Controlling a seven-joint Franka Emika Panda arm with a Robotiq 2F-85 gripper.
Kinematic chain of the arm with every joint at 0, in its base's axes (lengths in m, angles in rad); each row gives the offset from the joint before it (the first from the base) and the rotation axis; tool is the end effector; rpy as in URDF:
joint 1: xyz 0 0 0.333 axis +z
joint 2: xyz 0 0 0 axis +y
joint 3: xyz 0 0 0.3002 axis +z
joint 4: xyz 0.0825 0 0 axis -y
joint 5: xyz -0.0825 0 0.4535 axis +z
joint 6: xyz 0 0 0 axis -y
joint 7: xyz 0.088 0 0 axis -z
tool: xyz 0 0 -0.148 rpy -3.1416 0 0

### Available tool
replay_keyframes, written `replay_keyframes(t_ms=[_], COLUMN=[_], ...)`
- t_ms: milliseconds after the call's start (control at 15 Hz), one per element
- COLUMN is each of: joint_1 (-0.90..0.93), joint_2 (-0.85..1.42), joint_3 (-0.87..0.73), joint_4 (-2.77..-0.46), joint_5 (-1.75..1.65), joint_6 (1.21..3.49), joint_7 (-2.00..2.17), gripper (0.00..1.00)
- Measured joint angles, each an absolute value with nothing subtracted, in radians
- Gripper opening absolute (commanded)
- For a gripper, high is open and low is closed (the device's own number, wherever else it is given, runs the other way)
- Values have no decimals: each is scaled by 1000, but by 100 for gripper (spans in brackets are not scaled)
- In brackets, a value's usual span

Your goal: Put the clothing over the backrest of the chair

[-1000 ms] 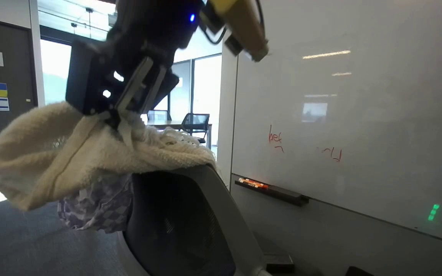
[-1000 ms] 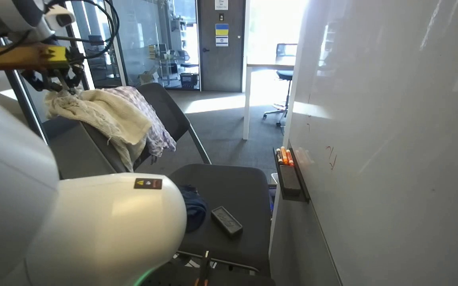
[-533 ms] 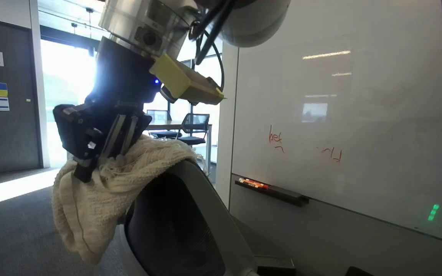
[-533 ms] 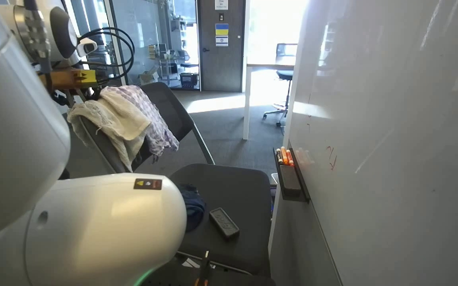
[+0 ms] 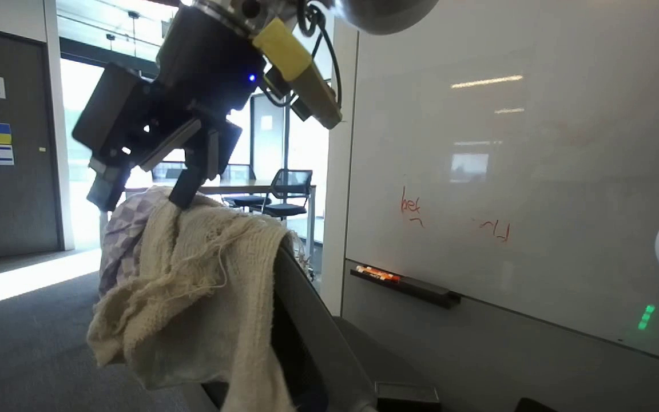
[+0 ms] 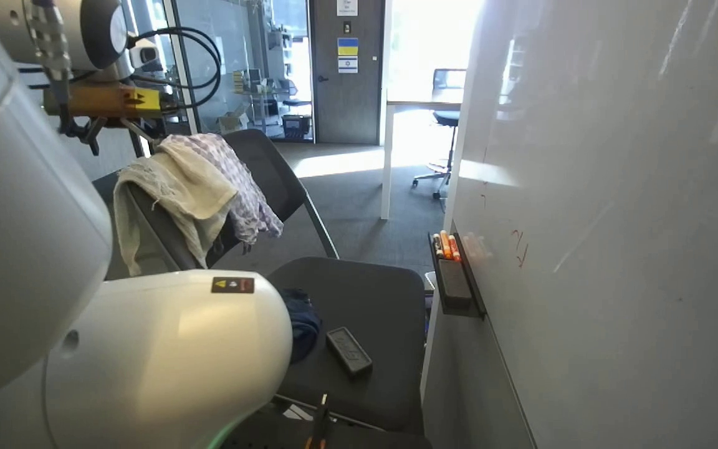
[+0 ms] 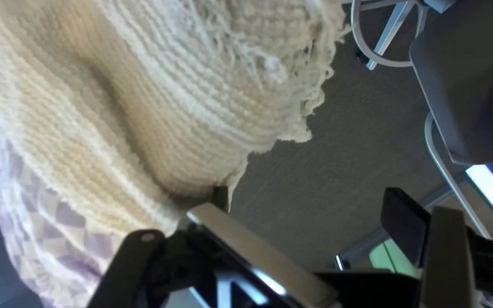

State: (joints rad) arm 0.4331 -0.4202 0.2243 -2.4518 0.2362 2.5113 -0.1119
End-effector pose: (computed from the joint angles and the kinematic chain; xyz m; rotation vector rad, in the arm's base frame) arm 0.4293 0.3329 0.4169 -2.7275 -0.8658 -0.6325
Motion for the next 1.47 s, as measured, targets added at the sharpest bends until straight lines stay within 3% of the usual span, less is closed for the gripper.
replay_keyframes(t_ms=[400, 733, 1133, 1467], joint_1=[406, 280, 106, 12], joint_2=[-661, -756, -726, -551], joint_3=[162, 105, 95, 83], joint_4=[-2502, -2595, -2741, -2778], joint_5=[253, 238, 101, -14], joint_6=[2501, 2499, 2468, 2464], joint_7=[-58, -17, -5, -6], gripper=[100, 100, 100, 100])
